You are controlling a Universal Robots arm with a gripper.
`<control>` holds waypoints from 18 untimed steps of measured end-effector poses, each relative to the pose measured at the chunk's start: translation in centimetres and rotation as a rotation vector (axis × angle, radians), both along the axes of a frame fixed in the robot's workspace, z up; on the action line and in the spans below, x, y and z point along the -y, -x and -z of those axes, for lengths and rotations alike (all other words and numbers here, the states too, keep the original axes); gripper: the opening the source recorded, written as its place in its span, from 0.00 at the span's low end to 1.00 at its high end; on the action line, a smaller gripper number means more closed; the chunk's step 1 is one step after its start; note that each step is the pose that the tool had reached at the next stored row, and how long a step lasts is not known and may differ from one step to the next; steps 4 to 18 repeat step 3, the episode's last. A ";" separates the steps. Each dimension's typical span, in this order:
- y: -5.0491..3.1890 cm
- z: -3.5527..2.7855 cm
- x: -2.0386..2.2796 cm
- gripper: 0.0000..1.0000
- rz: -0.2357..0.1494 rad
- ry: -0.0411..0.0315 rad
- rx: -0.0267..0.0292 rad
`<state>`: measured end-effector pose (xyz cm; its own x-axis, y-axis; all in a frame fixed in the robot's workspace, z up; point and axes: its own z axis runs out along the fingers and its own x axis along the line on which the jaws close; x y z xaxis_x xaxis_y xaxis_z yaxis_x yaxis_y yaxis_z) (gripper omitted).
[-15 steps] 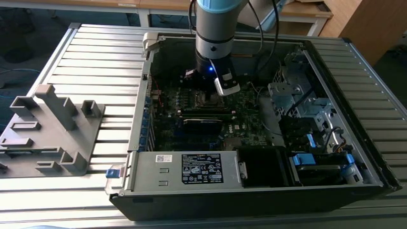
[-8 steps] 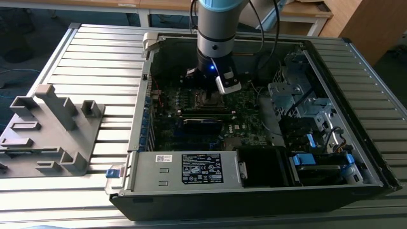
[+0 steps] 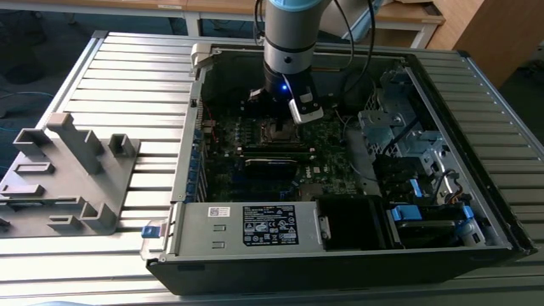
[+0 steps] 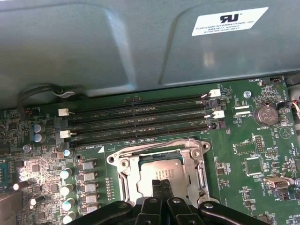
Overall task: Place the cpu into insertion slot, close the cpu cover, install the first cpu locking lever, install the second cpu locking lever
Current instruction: 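Install the second cpu locking lever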
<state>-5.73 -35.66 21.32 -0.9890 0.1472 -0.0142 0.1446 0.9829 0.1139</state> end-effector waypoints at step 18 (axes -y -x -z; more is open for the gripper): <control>0.00 -0.02 0.00 0.11 0.000 -0.0001 0.0000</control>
